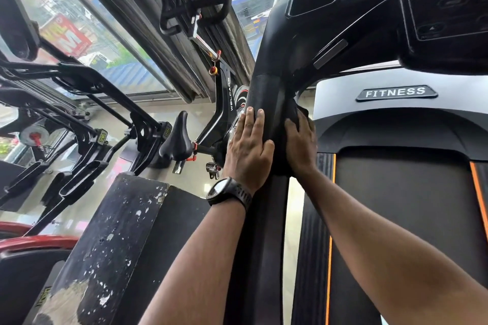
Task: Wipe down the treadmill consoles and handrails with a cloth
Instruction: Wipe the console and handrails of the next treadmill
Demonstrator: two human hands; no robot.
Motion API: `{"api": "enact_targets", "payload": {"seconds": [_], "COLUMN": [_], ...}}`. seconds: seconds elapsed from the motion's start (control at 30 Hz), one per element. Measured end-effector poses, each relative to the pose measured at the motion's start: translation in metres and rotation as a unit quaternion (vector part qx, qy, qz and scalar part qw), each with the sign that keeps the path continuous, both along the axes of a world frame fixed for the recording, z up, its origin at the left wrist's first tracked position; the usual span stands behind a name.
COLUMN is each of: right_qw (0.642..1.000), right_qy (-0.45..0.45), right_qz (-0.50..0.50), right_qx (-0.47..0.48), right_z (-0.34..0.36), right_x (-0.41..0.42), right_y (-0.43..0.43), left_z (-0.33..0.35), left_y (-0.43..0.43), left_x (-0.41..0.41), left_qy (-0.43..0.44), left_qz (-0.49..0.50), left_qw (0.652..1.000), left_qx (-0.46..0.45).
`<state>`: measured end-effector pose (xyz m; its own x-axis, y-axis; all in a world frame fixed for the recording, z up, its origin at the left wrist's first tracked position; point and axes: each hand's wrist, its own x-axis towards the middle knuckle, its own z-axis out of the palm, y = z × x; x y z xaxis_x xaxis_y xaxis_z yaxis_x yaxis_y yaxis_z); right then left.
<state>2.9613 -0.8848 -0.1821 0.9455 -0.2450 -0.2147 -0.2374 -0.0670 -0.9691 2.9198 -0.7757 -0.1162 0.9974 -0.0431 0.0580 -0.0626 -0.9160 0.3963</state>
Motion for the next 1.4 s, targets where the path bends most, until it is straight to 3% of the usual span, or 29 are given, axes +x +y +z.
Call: {"api": "enact_targets", "payload": {"seconds": [0.13, 0.37, 0.47, 0.53, 0.67, 0.73, 0.87, 0.9, 1.07, 1.23, 1.4], "right_qw": [0.996, 0.999, 0.996, 0.992, 0.998, 0.996, 0.996, 0.996, 0.990, 0.998, 0.991], "right_qy": [0.081, -0.042, 0.074, 0.104, -0.061, -0.085, 0.067, 0.061, -0.138, 0.052, -0.134], "right_qz": [0.047, 0.003, 0.037, 0.048, 0.019, 0.023, 0.029, 0.024, -0.001, 0.028, 0.000], "right_qx": [-0.003, -0.003, 0.041, 0.045, 0.015, 0.007, 0.054, 0.054, -0.003, 0.031, -0.005], "right_z": [-0.008, -0.004, -0.013, -0.018, -0.006, -0.002, -0.010, -0.010, 0.007, -0.006, 0.009], "right_x": [0.003, -0.013, -0.009, -0.024, -0.040, -0.027, -0.017, -0.021, -0.021, -0.011, -0.021], "right_y": [-0.005, 0.004, 0.002, 0.001, 0.006, 0.006, 0.002, 0.003, 0.006, 0.002, 0.007], "left_z": [0.001, 0.000, 0.000, 0.000, 0.000, 0.000, -0.001, -0.001, -0.002, -0.002, -0.001], "left_y": [0.000, 0.000, -0.001, -0.001, 0.000, 0.000, 0.000, 0.000, 0.001, 0.001, 0.002], "left_x": [0.000, 0.001, 0.000, 0.000, 0.000, 0.000, 0.001, 0.001, 0.002, 0.002, 0.002], "left_qy": [0.003, -0.004, -0.004, -0.002, 0.001, 0.000, -0.003, -0.004, -0.009, -0.008, 0.000], "left_qz": [-0.003, -0.002, -0.001, -0.001, -0.001, -0.003, 0.002, 0.002, -0.001, -0.002, -0.003], "left_qw": [1.000, 1.000, 1.000, 1.000, 1.000, 1.000, 1.000, 1.000, 1.000, 1.000, 1.000], "left_qx": [0.000, -0.003, 0.002, 0.005, 0.009, 0.005, 0.008, 0.008, 0.003, 0.006, 0.004]}}
